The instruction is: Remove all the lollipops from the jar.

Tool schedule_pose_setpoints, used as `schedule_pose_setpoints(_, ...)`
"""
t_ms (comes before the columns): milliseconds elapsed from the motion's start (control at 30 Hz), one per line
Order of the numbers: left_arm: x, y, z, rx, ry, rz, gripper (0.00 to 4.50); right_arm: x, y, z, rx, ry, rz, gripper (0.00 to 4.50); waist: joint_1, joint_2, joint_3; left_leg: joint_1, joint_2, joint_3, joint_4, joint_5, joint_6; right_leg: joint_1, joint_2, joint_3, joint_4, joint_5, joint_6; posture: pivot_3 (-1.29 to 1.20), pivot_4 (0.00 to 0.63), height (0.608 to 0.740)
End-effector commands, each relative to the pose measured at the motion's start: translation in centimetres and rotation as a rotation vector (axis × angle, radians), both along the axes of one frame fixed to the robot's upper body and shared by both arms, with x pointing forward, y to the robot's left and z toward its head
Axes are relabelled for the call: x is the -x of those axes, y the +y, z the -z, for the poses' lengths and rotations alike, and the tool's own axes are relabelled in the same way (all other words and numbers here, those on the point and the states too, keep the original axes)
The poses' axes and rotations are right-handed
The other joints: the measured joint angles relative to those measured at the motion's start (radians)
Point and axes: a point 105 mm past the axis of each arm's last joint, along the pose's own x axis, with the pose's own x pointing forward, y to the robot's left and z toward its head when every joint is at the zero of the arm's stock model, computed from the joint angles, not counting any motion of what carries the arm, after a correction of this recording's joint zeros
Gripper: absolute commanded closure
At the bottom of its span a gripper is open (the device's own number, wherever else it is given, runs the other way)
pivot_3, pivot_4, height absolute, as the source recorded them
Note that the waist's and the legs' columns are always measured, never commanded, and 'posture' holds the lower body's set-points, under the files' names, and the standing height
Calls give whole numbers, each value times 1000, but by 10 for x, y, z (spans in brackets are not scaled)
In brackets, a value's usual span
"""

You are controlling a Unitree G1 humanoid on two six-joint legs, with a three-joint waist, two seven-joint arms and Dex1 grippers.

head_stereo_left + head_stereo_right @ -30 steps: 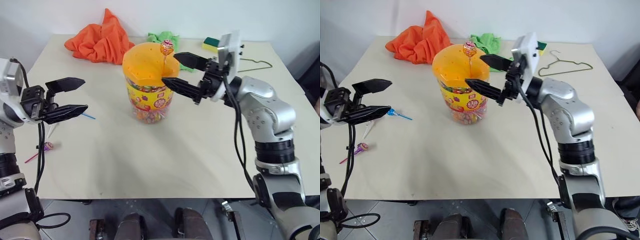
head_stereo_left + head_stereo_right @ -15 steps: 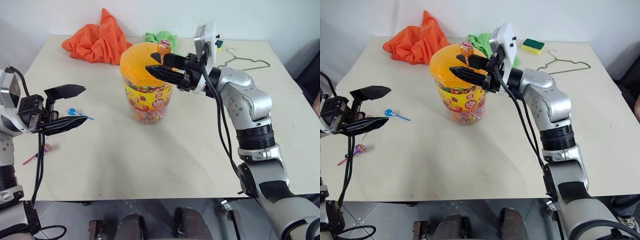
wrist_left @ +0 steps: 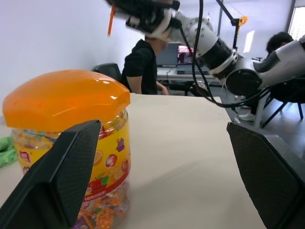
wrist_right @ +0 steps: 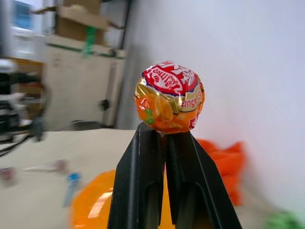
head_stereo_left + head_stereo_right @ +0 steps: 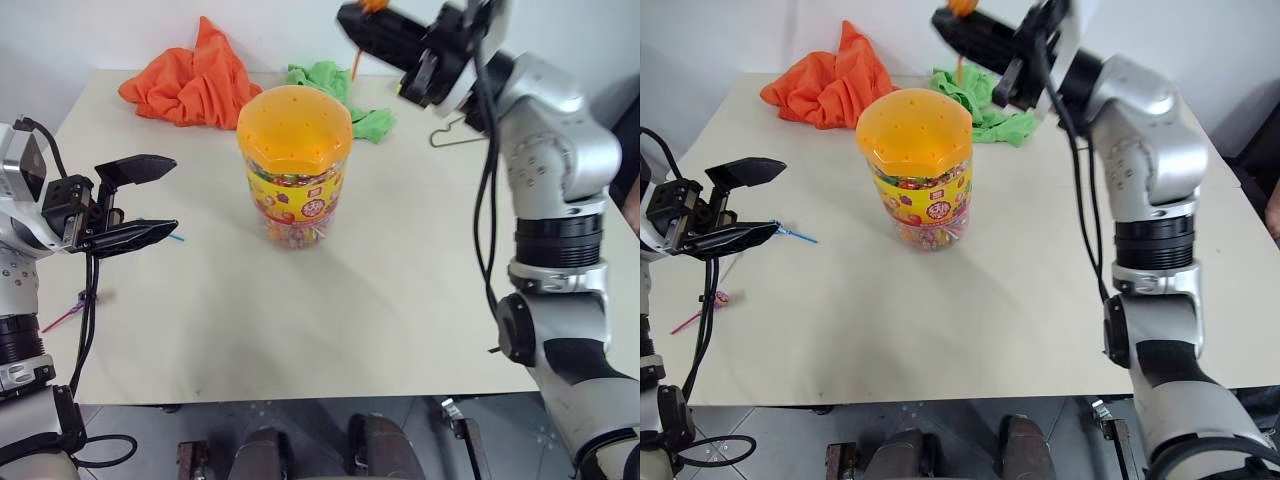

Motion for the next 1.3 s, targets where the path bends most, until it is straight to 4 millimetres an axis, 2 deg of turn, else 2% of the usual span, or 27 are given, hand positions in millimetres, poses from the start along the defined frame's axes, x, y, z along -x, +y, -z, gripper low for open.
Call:
schedule_pose_setpoints(33,5,1,-10,-12,-45,25,0,8,-30,-25,-18,-58,147,4492,1,0,0,0,0,0,0,0,0,0,0,0,0,0,0,0,150,740)
schedule_pose_setpoints(100,8,2,-10,-17,-36,29,0,6,-48,-17,31,-4,234,4492,0,0,0,0,0,0,0,0,0,0,0,0,0,0,0,0,150,740)
schedule_pose_setpoints(167,12,6,-10,-29,-23,28,0,7,-79,7,139,128,354,4492,5,0,0,0,0,0,-1,0,0,0,0,0,0,0,0,0,150,740)
schedule_pose_setpoints(267,19,10,-8,-40,-1,26,0,9,-121,54,293,344,521,4492,19,0,0,0,-1,0,-2,-1,2,0,-1,0,-1,0,0,0,150,740)
schedule_pose_setpoints(333,23,12,-3,-51,27,17,0,10,-156,96,346,502,659,4492,27,0,0,0,-1,3,-1,-2,3,0,-2,0,-2,0,0,0,150,740)
schedule_pose_setpoints(400,26,12,-1,-54,40,15,0,14,-172,125,366,588,712,4492,29,0,0,0,-1,4,-2,-2,3,1,-2,0,-4,0,0,0,150,740)
schedule_pose_setpoints(500,26,10,5,-49,55,22,0,18,-190,167,378,733,775,4492,32,0,0,-1,-1,9,-1,-2,3,1,-2,1,-10,0,0,0,150,740)
schedule_pose_setpoints(633,27,7,12,-57,78,31,0,12,-213,208,367,880,886,4492,30,0,0,0,0,11,1,-2,2,1,-2,3,-10,0,0,0,150,740)
schedule_pose_setpoints(867,29,4,17,-51,100,24,0,-5,-229,236,289,962,954,4492,31,1,0,0,0,12,0,-2,2,1,-2,2,-11,0,0,0,150,740)
schedule_pose_setpoints(967,29,1,21,-50,113,36,0,-6,-231,246,283,982,949,3698,32,1,0,0,0,11,0,-2,2,1,-2,2,-12,0,0,0,150,740)
schedule_pose_setpoints(1133,31,-8,27,-29,136,62,0,-4,-230,247,257,976,926,2013,31,1,0,0,0,11,0,-2,2,1,-2,2,-12,0,0,0,150,740)
schedule_pose_setpoints(1267,35,-8,32,-39,175,56,0,12,-223,228,231,904,843,581,34,1,0,0,0,11,0,-2,2,2,-2,2,-12,0,0,0,150,740)
schedule_pose_setpoints(1300,35,-8,33,-39,182,56,0,16,-218,222,228,885,814,343,34,1,0,0,0,11,0,-2,2,1,-2,2,-12,0,0,0,150,740)
